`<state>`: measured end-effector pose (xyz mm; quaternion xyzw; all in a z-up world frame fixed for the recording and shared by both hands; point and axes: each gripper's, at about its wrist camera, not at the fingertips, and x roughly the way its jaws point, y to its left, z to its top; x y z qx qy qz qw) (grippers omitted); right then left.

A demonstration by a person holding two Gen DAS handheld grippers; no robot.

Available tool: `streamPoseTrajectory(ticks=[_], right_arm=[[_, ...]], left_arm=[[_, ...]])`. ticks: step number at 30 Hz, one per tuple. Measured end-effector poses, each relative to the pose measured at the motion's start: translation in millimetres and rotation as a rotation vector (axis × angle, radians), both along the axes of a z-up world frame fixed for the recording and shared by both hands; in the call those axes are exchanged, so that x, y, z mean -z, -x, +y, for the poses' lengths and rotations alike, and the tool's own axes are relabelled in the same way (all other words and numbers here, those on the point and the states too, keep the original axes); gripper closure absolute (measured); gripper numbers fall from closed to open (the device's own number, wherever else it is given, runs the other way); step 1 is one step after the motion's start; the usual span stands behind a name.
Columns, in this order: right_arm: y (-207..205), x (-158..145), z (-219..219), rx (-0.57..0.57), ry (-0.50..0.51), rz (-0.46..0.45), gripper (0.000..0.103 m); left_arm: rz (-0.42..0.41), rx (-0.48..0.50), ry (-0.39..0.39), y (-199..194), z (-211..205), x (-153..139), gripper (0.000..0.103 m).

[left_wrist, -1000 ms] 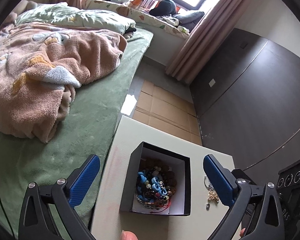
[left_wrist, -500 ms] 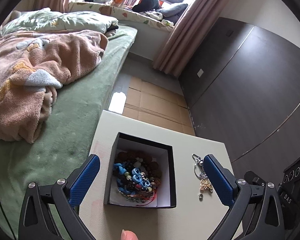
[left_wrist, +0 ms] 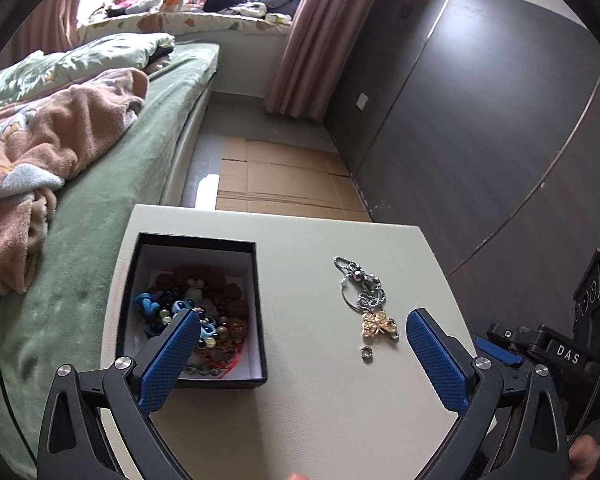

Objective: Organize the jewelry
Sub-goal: 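Move the right gripper toward the silver chain with the gold butterfly, then reach the left gripper to the small silver ring and grasp it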

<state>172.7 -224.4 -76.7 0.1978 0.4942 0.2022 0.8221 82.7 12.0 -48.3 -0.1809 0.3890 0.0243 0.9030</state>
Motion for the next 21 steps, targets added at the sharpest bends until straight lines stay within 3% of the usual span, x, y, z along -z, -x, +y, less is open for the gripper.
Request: streamPoseTrajectory(ticks=[4, 6, 14, 17, 21], right_arm=[[-1.2, 2.5, -14.4, 0.024, -0.02, 0.025, 0.035], [-0.1, 1.6, -20.0, 0.036, -0.02, 0.026, 0.035], [-0.6, -3.7, -42.0, 0.072, -0.03, 0.018, 0.035], [-2.0, -4.4, -48.5, 0.081, -0.04, 0.022, 0.035], [-4.4, -6.9, -52.3, 0.088, -0.046, 0.014, 0.035]], left_arm=[[0.002, 0.071, -0.027, -4.5, -23.2, 3.0, 0.006], [0.015, 0.087, -0.041, -7.3, -31.7, 6.6, 0.014], [0.095, 0.141, -0.076, -23.4, -62.9, 27.1, 0.037], [0.135, 0.167, -0.098, -30.4, -74.2, 37.8, 0.041], [0.2, 0.185, -0.086, -43.4, -83.2, 54.4, 0.059]])
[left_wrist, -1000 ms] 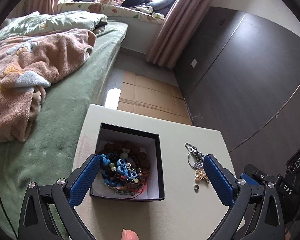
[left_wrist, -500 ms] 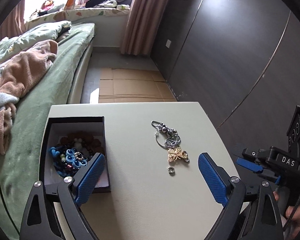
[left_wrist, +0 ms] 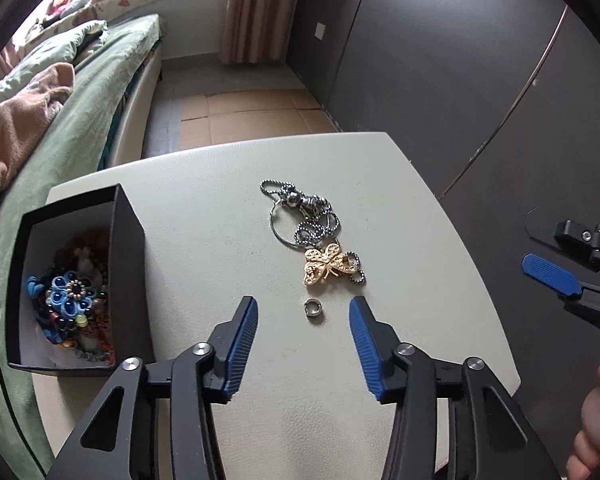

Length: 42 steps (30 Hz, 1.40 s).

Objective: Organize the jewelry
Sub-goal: 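Reach the left gripper to the small silver ring and grasp it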

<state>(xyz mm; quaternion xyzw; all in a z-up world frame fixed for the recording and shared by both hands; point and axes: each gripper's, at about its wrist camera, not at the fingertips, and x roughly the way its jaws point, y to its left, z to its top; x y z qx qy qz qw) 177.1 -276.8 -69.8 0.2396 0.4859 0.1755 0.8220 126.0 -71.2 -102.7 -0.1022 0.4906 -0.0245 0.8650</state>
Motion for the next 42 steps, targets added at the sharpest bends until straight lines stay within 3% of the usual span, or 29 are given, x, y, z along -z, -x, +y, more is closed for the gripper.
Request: streamPoseTrajectory(ticks=[13, 17, 19, 20, 24, 35, 42], right_arm=[[-8.8, 2.8, 2.9, -0.009, 0.015, 0.015, 0.035], [-10.1, 4.1, 3.1, -0.008, 0.02, 0.016, 0.035], [-11.0, 5.7, 4.2, -0.007, 0.031, 0.019, 0.035], [-11.5, 6.8, 5.4, -0.008, 0.035, 0.022, 0.035], [-12.6, 11.2, 11.5, -0.021, 0.05, 0.034, 0.035], [-18.3, 26.7, 42.9, -0.088, 0.118, 0.051, 0.037], [-24.3, 38.6, 68.5, -0.146, 0.147, 0.067, 0.046]], left_arm=[[0.073, 0.02, -0.07, -21.8, -16.4, 28.5, 0.066], [0.071, 0.02, -0.099, -24.6, -17.6, 34.1, 0.073], [0.067, 0.015, -0.112, -24.6, -18.6, 34.5, 0.081], [0.066, 0.012, -0.126, -24.4, -18.9, 34.7, 0.091], [0.079, 0.023, -0.078, -23.5, -13.0, 33.2, 0.091], [0.013, -0.056, 0.01, -16.6, 25.3, 7.0, 0.091], [-0.037, -0.115, 0.032, -8.6, 54.5, -10.0, 0.091]])
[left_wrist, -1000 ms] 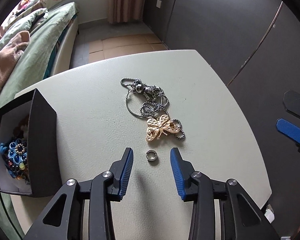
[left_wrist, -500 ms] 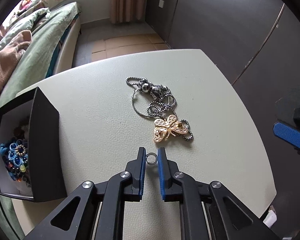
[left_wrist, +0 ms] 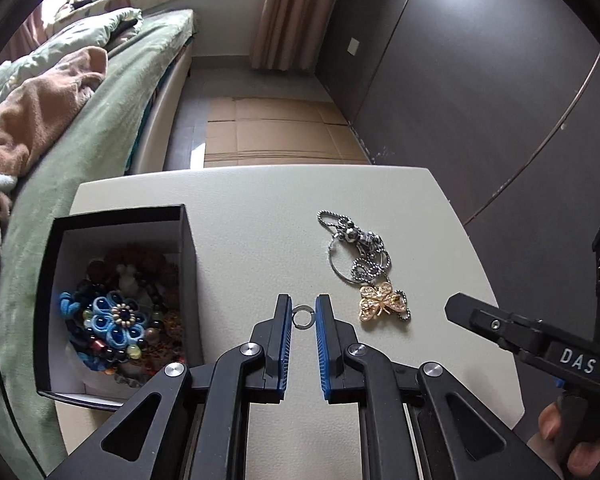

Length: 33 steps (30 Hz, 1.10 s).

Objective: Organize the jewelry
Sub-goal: 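Drop small ring into box with left gripper while right gripper grasps gold butterfly pendant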

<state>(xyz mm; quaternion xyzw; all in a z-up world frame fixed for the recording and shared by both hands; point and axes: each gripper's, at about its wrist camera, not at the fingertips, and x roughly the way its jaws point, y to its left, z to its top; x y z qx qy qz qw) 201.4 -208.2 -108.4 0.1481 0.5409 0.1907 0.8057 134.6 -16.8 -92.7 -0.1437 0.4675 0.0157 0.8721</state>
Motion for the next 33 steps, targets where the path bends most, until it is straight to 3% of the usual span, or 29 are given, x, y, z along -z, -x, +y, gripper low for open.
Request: streamPoseTrajectory(ticks=[7, 13, 26, 30, 31, 33], right_arm=[[-4.7, 4.1, 26.3, -0.04, 0.103, -0.029, 0.046], [-3.4, 9.4, 56.1, -0.087, 0.278, -0.086, 0.046], [-3.3, 25.1, 86.4, -0.174, 0.445, -0.126, 0.046], [-1.0, 23.2, 83.3, -0.177, 0.455, -0.131, 0.062], [-0.8, 22.4, 80.9, -0.174, 0.451, -0.131, 0.072], [-2.0, 20.6, 73.2, -0.167, 0.403, -0.109, 0.072]], left_arm=[[-0.045, -0.056, 0.006, 11.4, 32.5, -14.9, 0.091], [-0.053, -0.093, 0.01, 17.3, 57.4, -17.3, 0.091], [-0.046, -0.136, 0.012, 19.6, 82.4, -15.7, 0.091], [-0.036, -0.124, 0.006, 19.0, 78.8, -13.2, 0.091], [-0.032, -0.122, 0.004, 18.3, 78.1, -12.2, 0.091], [-0.027, -0.119, 0.006, 18.1, 77.3, -10.9, 0.091]])
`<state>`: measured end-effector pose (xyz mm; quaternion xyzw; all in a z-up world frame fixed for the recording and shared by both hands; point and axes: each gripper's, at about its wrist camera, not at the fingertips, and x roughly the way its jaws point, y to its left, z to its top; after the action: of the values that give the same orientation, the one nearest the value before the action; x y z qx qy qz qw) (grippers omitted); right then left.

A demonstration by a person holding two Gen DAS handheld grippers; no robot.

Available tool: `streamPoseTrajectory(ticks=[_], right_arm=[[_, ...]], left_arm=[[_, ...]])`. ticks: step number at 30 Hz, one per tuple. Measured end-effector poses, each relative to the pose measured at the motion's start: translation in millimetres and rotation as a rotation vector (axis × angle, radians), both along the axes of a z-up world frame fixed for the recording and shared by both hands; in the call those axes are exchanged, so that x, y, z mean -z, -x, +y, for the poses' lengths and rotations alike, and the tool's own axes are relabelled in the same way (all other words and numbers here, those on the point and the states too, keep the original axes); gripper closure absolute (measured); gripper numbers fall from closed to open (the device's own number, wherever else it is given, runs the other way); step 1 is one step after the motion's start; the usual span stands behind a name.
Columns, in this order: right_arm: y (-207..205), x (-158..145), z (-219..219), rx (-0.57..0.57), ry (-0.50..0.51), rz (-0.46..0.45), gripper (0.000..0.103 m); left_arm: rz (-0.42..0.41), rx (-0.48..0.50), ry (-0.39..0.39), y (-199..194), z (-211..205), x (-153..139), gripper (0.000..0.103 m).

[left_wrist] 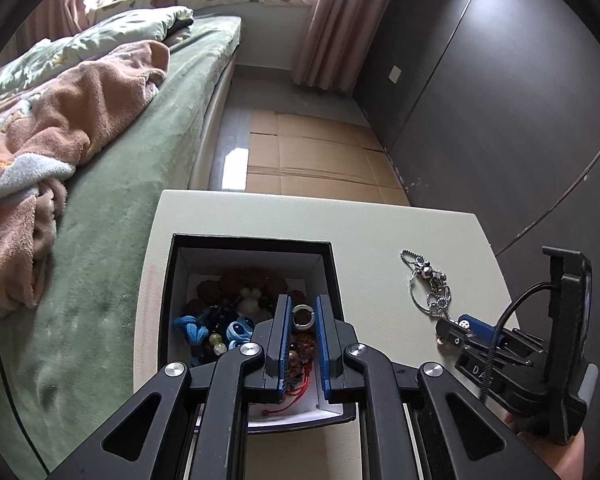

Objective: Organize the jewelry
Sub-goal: 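Drop small ring into box with left gripper while right gripper grasps gold butterfly pendant, then lower the gold butterfly pendant into the box and open the right gripper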

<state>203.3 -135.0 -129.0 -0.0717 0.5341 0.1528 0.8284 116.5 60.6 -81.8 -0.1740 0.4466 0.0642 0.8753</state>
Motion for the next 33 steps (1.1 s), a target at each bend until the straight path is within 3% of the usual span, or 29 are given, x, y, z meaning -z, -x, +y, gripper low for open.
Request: streamPoseTrajectory(ticks=[8, 14, 16, 17, 18, 21, 25, 28, 33], right_arm=[[-3.8, -15.2, -31.0, 0.044, -0.276, 0.08, 0.072], [2.9, -27.5, -34.6, 0.038, -0.364, 0.068, 0.072], [4.5, -32.3, -31.5, 0.03, -0.396, 0.061, 0.072], [4.7, -34.6, -30.1, 0.024, -0.414, 0.058, 0.072], [6.7, -36.8, -28.5, 0.017, -0.433, 0.054, 0.072], [12.4, -45.1, -19.6, -0.006, -0.487, 0.035, 0.072], [20.6, -53.6, -5.8, -0.04, -0.553, 0.012, 0.072], [26.3, -58.5, 6.4, -0.062, -0.584, -0.003, 0.072], [29.0, -60.2, 26.8, -0.078, -0.64, -0.009, 0.072]], left_arm=[[0.01, -0.012, 0.039, 0.1, 4.4, 1.8, 0.091], [0.04, -0.083, 0.121, 4.2, 23.9, 6.6, 0.087], [0.032, -0.097, 0.131, 6.8, 28.8, 4.9, 0.062], [0.022, -0.103, 0.133, 8.7, 31.0, 3.6, 0.037], [0.01, -0.113, 0.13, 11.2, 32.8, 1.6, 0.025], [-0.009, -0.144, 0.122, 17.1, 37.3, -3.4, 0.024], [-0.027, -0.15, 0.168, 23.2, 43.6, -4.2, 0.024], [-0.029, -0.18, 0.132, 28.1, 44.1, -7.5, 0.024], [-0.068, -0.213, 0.15, 38.0, 53.3, -14.1, 0.024]])
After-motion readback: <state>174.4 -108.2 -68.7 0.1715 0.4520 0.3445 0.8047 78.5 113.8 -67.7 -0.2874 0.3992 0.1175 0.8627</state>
